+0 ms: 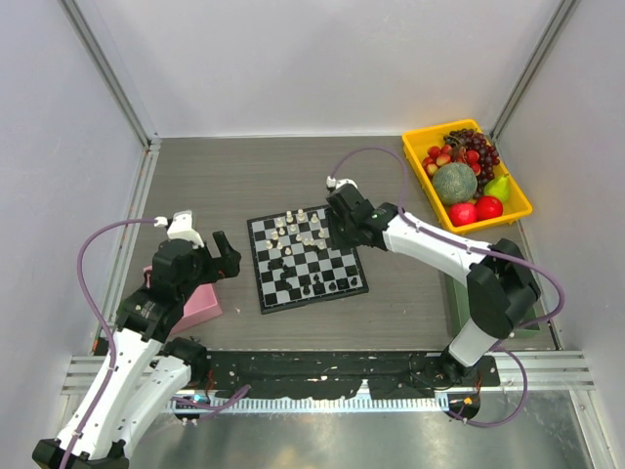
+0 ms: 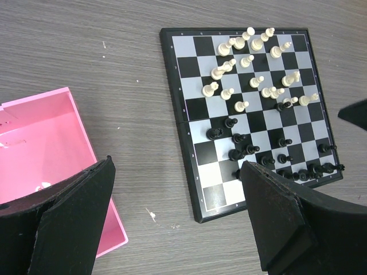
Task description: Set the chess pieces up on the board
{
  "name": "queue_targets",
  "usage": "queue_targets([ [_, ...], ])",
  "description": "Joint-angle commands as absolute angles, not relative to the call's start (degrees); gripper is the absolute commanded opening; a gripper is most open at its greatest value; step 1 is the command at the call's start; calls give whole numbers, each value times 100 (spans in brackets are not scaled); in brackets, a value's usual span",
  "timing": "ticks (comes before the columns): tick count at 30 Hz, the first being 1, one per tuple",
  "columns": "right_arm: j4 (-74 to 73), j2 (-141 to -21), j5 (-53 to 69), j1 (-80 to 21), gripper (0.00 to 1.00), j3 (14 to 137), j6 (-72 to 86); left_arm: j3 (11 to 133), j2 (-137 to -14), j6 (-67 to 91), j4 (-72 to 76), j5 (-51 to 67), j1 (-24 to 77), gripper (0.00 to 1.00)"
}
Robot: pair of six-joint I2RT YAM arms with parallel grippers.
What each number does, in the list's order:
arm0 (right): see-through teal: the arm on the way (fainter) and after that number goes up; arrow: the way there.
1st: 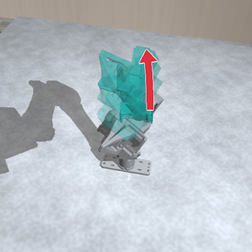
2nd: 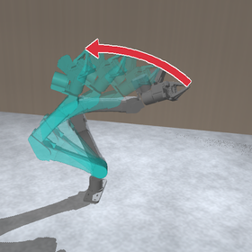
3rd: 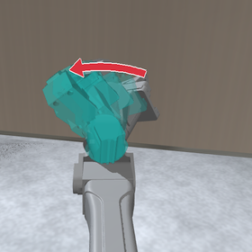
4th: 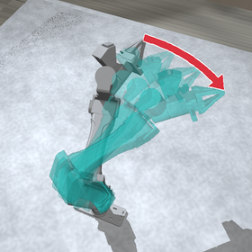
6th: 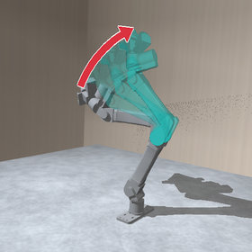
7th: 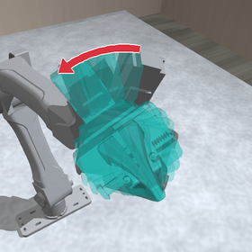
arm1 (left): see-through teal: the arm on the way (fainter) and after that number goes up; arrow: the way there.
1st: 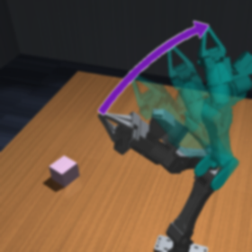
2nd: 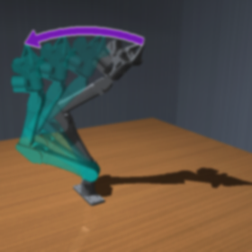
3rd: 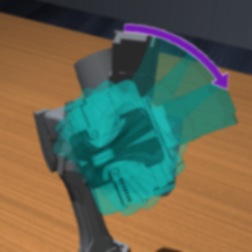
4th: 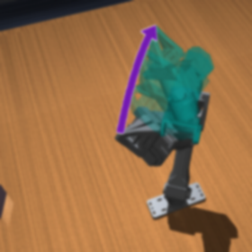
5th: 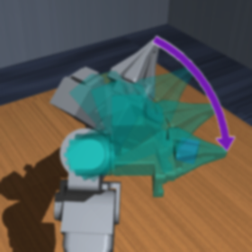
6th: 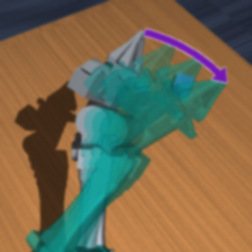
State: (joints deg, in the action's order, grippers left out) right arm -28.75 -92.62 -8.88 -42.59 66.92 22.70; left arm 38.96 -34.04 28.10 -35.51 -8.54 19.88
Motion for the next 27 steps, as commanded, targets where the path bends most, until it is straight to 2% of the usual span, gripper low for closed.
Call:
queue_targets([
  [1,-2777,-9693,-756,-4254,38,7303,2241,3964,-3340,2804,-3428,-879,1986,100],
  [27,-2628,-10951,-641,-4526,34,8279,2531,3990,-3401,2681,-3480,-1020,1995,100],
])
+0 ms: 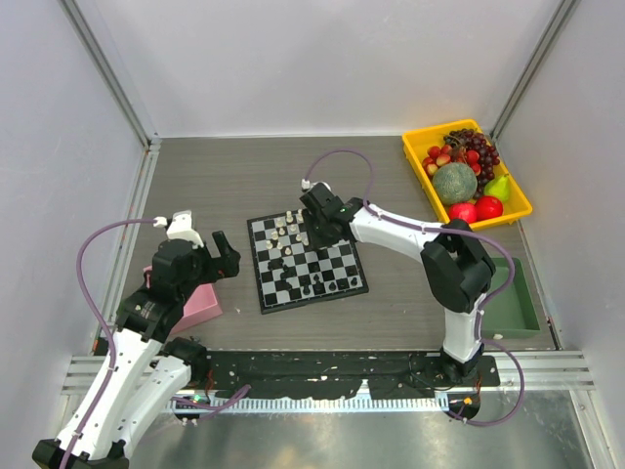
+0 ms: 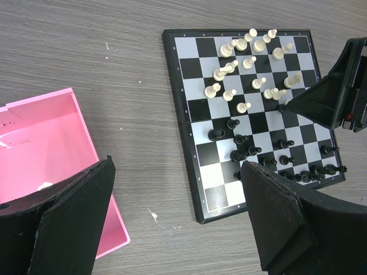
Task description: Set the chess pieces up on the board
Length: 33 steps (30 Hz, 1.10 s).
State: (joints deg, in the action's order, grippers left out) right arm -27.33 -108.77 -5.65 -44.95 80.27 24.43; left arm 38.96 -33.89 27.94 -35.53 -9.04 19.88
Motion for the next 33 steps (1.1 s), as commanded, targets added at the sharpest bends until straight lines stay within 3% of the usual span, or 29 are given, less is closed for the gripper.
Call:
queue_targets([
  [1,-2628,-10969,-642,-4526,34,8297,2540,4008,-3401,2681,-3472,-1020,1995,100],
  [11,-2654,-11188,-712,-4526,31,8429,2443,4043,-3419,2663,-3489,-1028,1995,100],
  [17,-2698,-11198,-703,-4553,17,8455,2435,4078,-3454,2637,-3507,-1037,1995,99],
  [33,-2812,-10749,-738,-4693,11,8086,2356,4087,-3472,2663,-3489,-940,1995,100],
])
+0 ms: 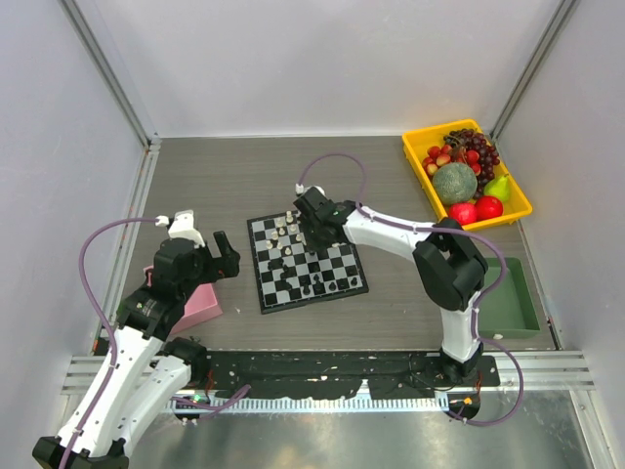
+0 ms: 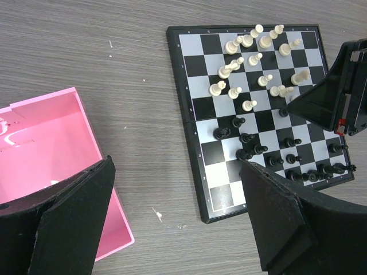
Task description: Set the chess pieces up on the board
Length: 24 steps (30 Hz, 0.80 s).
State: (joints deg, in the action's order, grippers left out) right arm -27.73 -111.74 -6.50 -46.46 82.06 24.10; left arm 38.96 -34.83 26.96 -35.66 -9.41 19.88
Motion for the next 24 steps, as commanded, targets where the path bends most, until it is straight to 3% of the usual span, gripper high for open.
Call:
queue_targets([
  [1,-2812,-10688,-773,-4693,11,7990,2355,4087,-3472,2654,-3498,-940,1995,100],
  [24,-2584,-9475,-985,-4614,11,6347,2584,3999,-3401,2786,-3445,-826,1995,100],
])
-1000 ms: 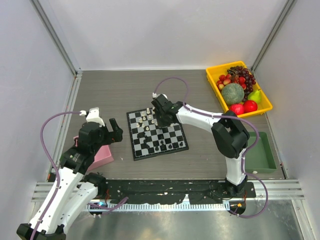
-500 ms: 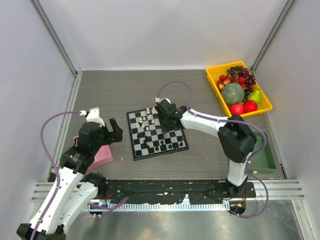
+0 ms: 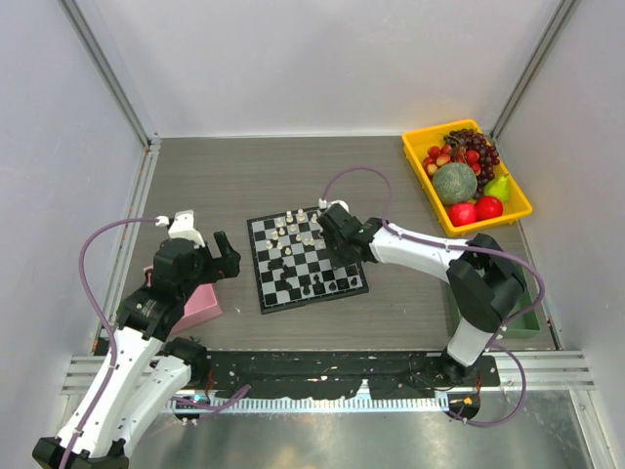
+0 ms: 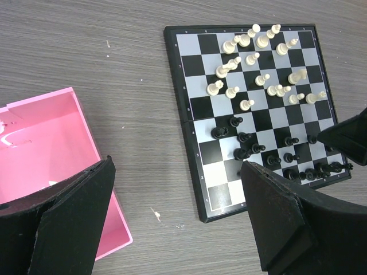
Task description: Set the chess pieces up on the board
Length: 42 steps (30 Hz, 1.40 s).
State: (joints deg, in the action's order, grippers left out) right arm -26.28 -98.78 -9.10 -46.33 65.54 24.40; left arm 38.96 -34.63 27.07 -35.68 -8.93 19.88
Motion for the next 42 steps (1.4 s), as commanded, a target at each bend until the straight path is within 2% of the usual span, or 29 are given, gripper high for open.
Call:
queue_targets([
  [1,-2567,-9422,-976,-4614,11,6276,2584,4008,-3410,2786,-3445,-817,1995,100],
  [29,-2496,-9114,-730,-4614,12,5924,2681,3973,-3445,2821,-3384,-747,1995,100],
  [42,-2619,-9184,-720,-4623,36,6495,2505,4025,-3472,2812,-3375,-765,1995,100],
])
